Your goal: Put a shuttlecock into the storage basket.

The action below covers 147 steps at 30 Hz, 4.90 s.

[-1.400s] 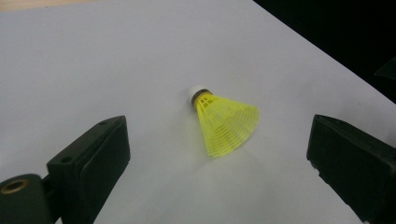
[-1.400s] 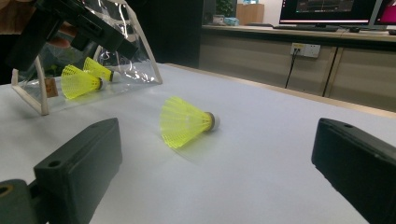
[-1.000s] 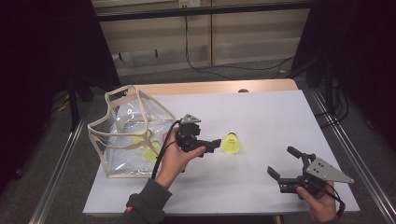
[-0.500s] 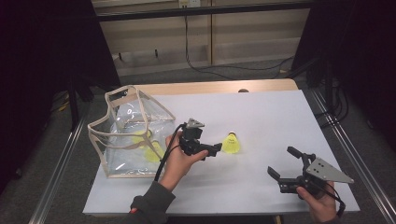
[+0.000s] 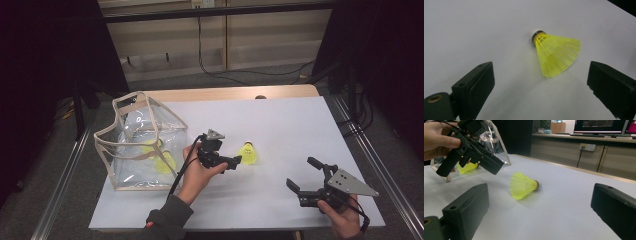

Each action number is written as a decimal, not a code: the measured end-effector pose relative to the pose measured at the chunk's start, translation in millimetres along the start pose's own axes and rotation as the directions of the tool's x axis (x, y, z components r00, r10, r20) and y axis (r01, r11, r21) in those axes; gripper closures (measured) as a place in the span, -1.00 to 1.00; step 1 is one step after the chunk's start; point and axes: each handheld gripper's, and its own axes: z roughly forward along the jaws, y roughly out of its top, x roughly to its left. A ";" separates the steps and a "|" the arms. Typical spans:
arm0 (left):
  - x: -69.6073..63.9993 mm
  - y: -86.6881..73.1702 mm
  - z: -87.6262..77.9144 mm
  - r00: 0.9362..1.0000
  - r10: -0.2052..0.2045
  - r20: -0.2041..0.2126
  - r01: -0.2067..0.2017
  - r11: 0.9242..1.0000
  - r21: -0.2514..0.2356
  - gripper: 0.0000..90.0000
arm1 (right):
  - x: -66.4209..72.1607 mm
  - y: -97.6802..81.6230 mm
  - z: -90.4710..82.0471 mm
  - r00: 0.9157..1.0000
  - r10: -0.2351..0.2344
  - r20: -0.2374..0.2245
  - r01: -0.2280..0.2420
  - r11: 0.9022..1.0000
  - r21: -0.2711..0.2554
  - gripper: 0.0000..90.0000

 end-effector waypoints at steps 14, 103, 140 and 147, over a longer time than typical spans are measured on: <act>-1.4 1.4 10.1 1.000 -0.001 -0.016 0.001 1.000 0.001 -0.82 | 0.0 0.0 0.1 1.000 0.001 0.000 -0.001 1.000 -0.001 -0.96; -0.7 5.8 69.1 0.999 -0.041 0.025 0.042 0.999 -0.027 0.85 | -2.7 0.0 -2.6 1.000 0.004 0.001 -0.004 1.000 -0.009 -0.96; 0.9 33.0 17.2 0.986 -0.051 0.162 0.047 0.999 0.024 0.87 | -2.5 0.2 -2.4 1.000 0.003 0.006 -0.003 1.000 -0.005 -0.96; -1.0 39.4 8.1 0.982 -0.051 0.184 0.046 0.998 0.033 0.87 | -2.7 0.1 -2.2 1.000 0.002 0.008 -0.002 1.000 -0.005 -0.96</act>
